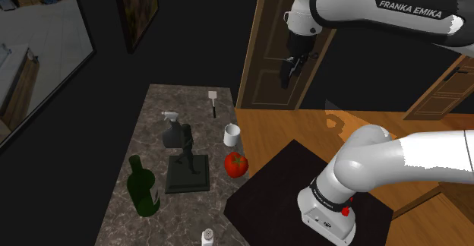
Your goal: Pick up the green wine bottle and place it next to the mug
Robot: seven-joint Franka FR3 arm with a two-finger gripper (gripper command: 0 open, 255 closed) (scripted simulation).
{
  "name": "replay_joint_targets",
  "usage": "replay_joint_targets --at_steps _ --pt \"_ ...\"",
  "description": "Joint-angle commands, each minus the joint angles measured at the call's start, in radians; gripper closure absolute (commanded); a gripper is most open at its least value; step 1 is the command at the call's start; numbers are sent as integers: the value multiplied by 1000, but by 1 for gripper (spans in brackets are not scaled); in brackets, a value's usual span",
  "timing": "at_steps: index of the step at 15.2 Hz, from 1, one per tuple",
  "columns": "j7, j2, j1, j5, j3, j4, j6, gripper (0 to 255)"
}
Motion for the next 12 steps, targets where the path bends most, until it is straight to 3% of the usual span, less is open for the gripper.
replay_joint_targets --at_steps 1,12 --pt "0 0 0 0 0 0 0 0" --pt "222 190 66 154 181 -28 230 0"
